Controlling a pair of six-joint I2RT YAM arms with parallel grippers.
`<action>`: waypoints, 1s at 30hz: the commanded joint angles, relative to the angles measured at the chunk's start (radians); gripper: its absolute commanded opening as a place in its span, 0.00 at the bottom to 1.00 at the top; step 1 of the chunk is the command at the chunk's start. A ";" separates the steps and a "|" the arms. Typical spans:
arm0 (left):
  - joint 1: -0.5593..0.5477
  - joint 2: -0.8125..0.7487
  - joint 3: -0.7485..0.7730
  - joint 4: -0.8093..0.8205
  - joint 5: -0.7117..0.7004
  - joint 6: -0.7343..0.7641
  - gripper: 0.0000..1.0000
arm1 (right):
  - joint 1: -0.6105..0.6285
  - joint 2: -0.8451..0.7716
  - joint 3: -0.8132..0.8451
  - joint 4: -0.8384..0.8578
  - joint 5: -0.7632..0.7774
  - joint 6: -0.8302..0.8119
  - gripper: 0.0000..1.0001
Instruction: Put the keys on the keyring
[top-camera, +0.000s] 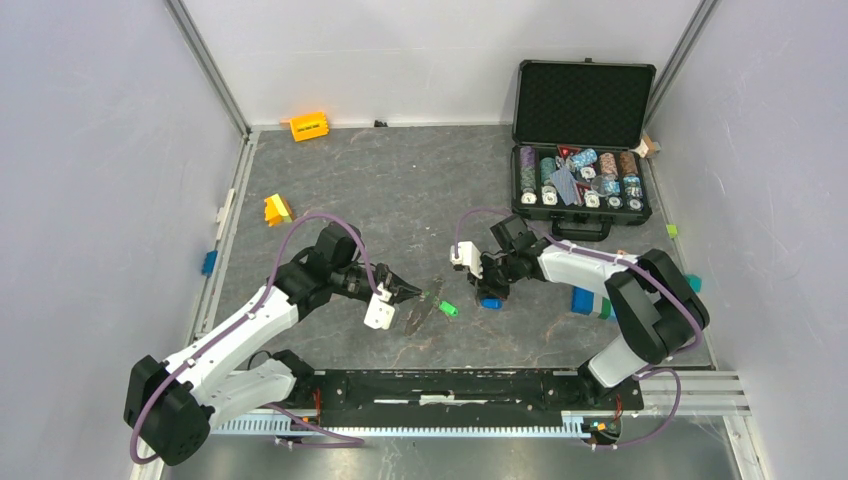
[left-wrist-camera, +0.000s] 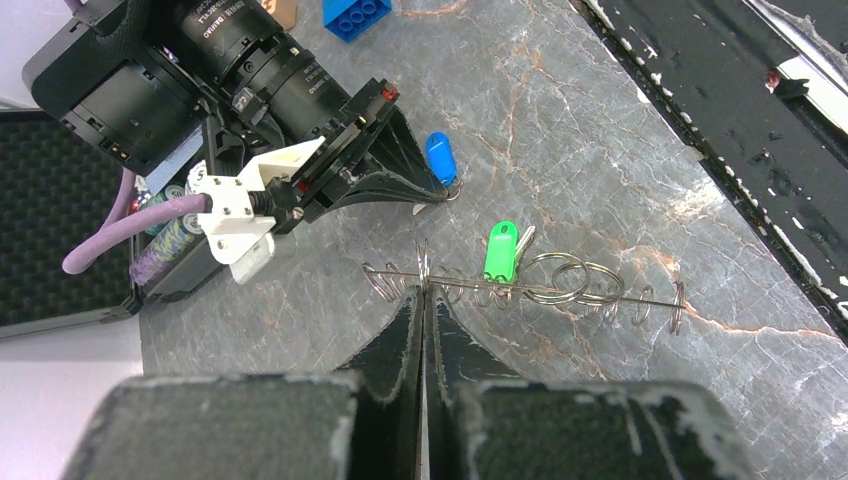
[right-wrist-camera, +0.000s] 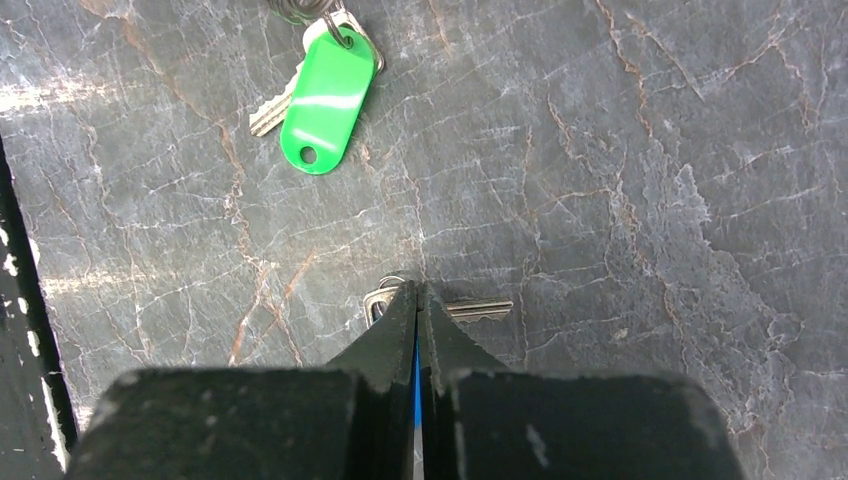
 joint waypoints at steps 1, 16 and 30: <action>-0.002 -0.013 0.039 0.010 0.037 -0.040 0.02 | 0.000 -0.036 0.024 -0.013 0.031 -0.004 0.00; -0.002 0.006 0.052 0.011 0.040 -0.056 0.02 | -0.043 -0.181 0.039 -0.029 0.031 -0.059 0.00; -0.003 0.059 0.081 0.038 0.098 -0.151 0.02 | -0.044 -0.350 0.059 -0.074 -0.105 -0.213 0.00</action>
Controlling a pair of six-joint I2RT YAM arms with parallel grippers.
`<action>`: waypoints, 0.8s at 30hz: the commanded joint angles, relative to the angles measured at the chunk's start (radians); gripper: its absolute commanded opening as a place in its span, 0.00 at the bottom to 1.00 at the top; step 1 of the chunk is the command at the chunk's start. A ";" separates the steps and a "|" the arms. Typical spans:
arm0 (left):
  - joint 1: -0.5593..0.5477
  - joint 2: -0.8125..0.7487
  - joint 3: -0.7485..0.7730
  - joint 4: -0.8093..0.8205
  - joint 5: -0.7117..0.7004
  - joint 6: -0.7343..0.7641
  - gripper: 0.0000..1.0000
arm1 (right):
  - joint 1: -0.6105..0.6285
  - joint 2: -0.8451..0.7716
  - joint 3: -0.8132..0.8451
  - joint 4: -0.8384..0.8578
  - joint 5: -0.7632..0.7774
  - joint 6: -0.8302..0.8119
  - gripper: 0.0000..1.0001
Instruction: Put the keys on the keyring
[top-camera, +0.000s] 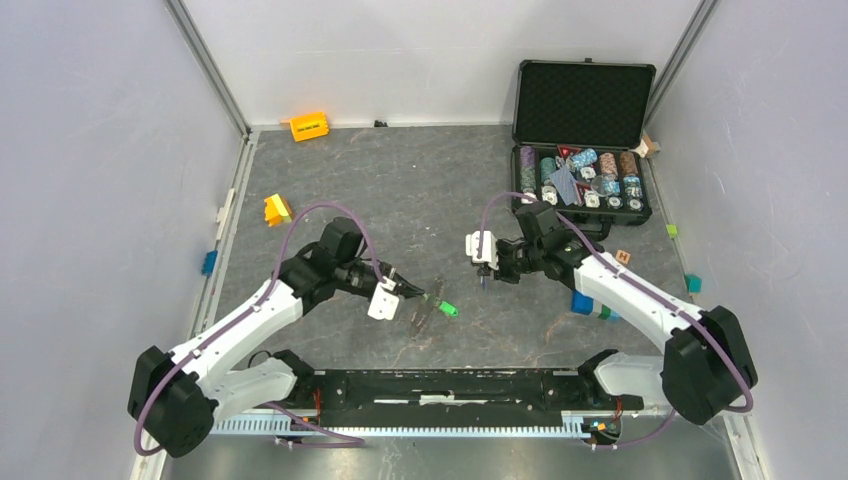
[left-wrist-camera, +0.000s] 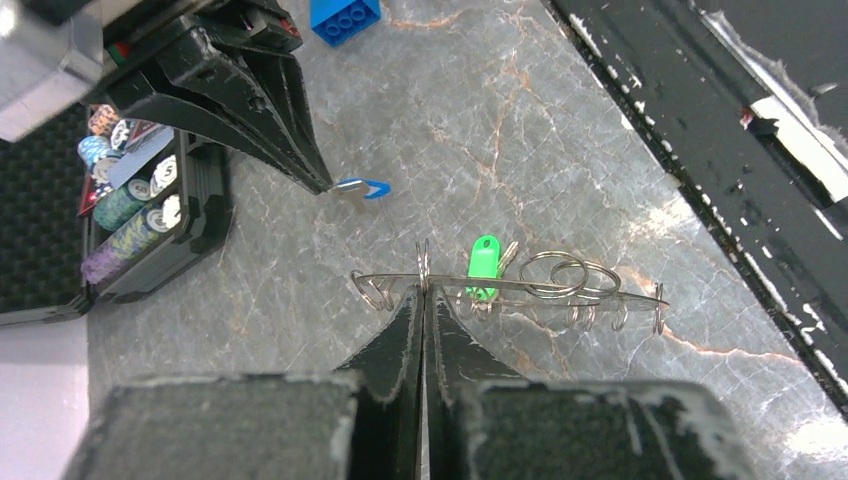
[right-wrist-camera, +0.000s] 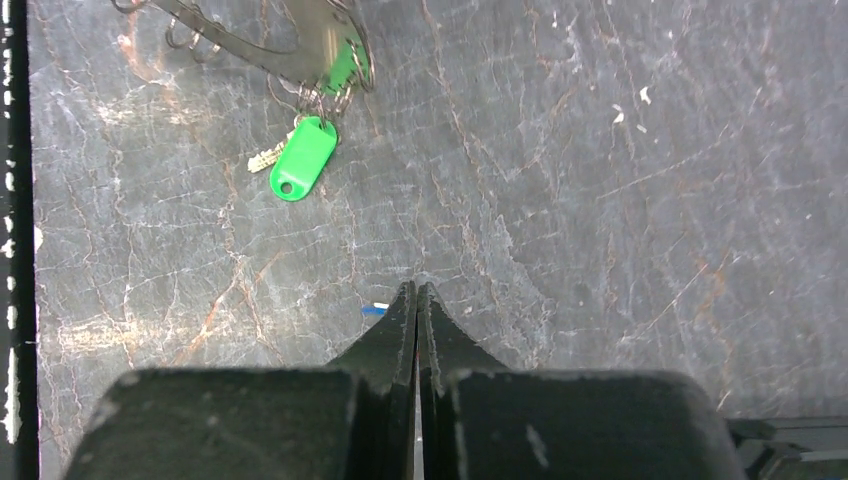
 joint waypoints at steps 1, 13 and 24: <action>-0.003 0.025 0.064 0.034 0.081 -0.074 0.02 | -0.004 -0.046 0.051 -0.026 -0.074 -0.081 0.00; -0.003 0.048 0.077 0.051 0.094 -0.102 0.02 | -0.004 -0.066 0.064 0.013 -0.019 -0.033 0.00; -0.002 0.011 0.032 0.060 0.073 -0.100 0.02 | -0.004 0.025 -0.057 -0.007 -0.026 -0.024 0.43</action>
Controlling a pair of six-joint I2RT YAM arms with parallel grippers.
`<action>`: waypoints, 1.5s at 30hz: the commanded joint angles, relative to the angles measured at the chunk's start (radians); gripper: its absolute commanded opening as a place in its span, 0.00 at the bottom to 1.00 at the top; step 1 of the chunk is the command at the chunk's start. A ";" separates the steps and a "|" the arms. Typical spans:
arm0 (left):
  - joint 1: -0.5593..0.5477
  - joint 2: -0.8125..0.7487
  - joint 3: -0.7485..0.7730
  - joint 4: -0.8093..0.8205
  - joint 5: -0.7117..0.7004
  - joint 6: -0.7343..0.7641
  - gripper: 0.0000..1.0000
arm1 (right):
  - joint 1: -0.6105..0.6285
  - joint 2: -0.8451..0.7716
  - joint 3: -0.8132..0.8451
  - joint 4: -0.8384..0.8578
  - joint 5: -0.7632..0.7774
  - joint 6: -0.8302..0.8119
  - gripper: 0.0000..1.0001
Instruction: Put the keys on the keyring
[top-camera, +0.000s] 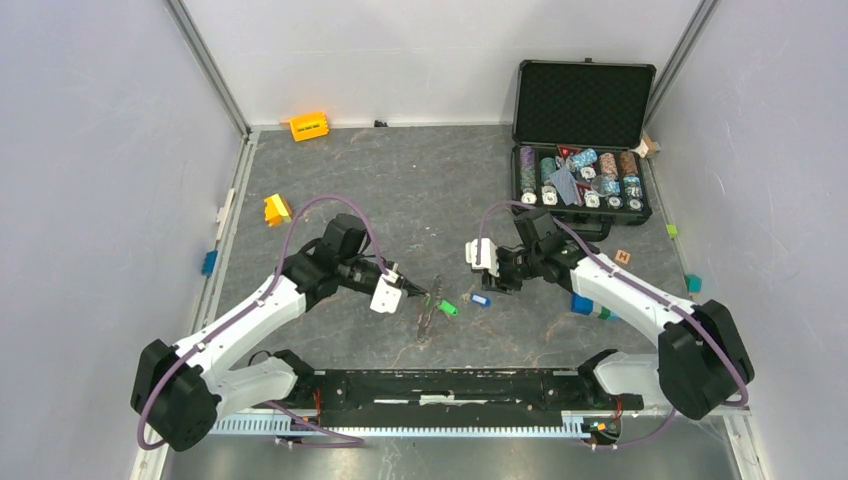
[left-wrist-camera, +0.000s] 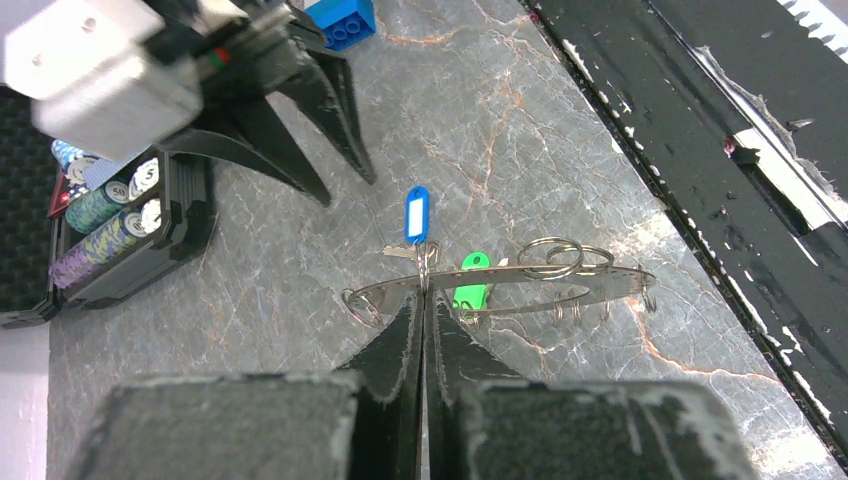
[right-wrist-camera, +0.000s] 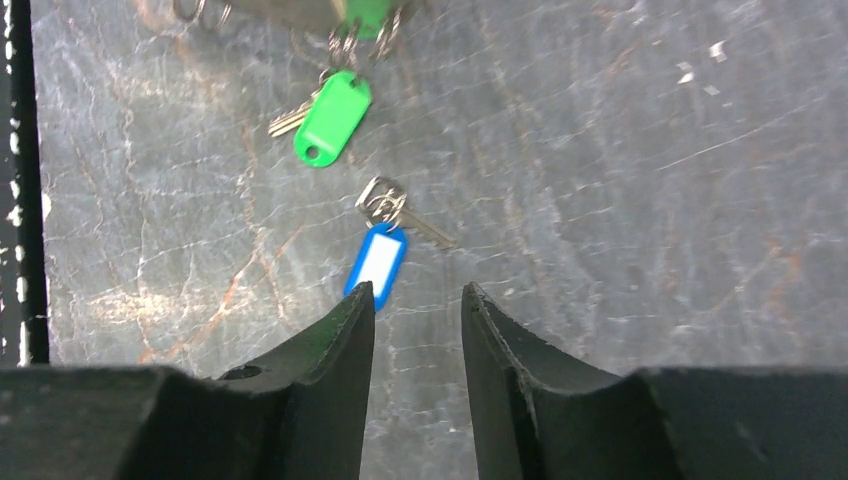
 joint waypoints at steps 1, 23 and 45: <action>-0.003 -0.042 0.001 0.047 0.032 -0.035 0.02 | -0.004 0.025 -0.042 0.022 -0.038 0.019 0.45; 0.005 -0.104 -0.059 0.067 -0.003 -0.063 0.02 | 0.036 0.229 0.012 0.136 -0.094 0.047 0.50; 0.011 -0.099 -0.057 0.076 0.009 -0.075 0.02 | 0.059 0.313 0.058 0.110 -0.085 0.007 0.48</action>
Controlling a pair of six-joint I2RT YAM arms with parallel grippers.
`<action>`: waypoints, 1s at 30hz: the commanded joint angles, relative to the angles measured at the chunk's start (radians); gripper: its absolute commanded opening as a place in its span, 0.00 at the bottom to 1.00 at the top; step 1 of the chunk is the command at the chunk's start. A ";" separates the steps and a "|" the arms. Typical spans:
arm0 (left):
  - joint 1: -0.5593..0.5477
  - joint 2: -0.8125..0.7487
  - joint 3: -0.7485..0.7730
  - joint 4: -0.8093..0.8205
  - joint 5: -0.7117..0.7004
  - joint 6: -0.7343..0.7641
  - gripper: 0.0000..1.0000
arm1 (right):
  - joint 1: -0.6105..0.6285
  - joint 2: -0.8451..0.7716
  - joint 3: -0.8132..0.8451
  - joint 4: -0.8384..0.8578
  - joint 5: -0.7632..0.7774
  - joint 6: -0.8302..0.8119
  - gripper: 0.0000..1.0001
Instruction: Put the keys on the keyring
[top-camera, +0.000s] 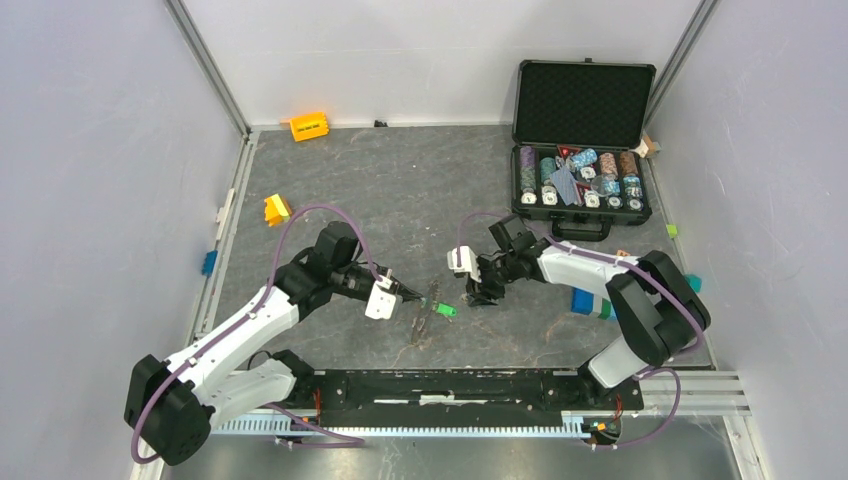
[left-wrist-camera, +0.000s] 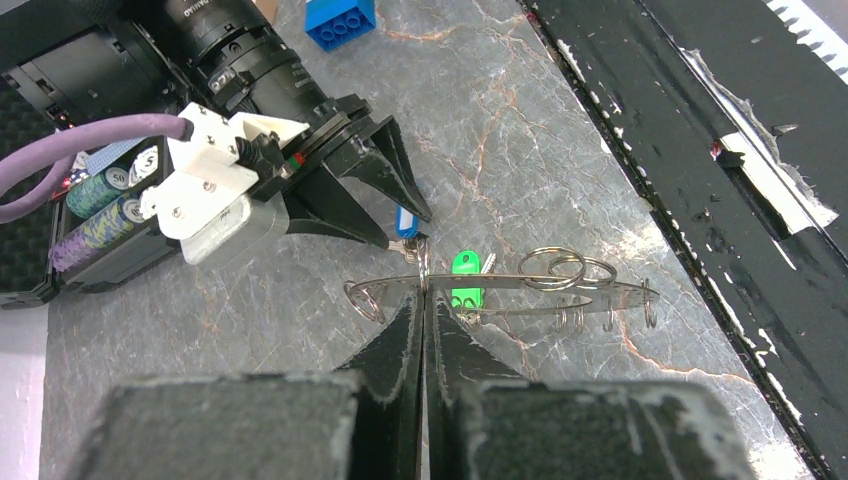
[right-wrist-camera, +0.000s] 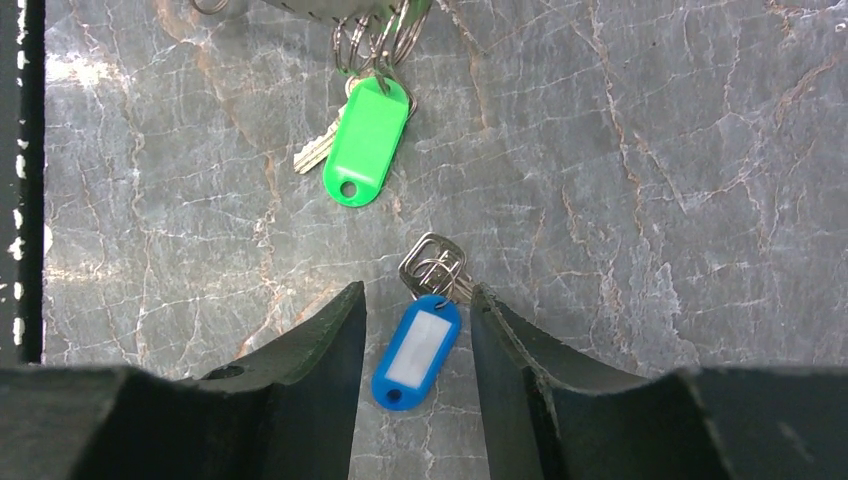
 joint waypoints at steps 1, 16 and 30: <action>0.005 -0.013 0.006 0.053 0.021 -0.026 0.02 | 0.010 0.033 0.053 0.015 -0.006 -0.009 0.48; 0.004 -0.015 0.004 0.053 0.026 -0.024 0.02 | 0.032 0.067 0.028 0.022 0.050 -0.020 0.39; 0.005 -0.014 0.006 0.052 0.024 -0.026 0.02 | 0.034 0.019 0.011 0.073 0.096 0.031 0.03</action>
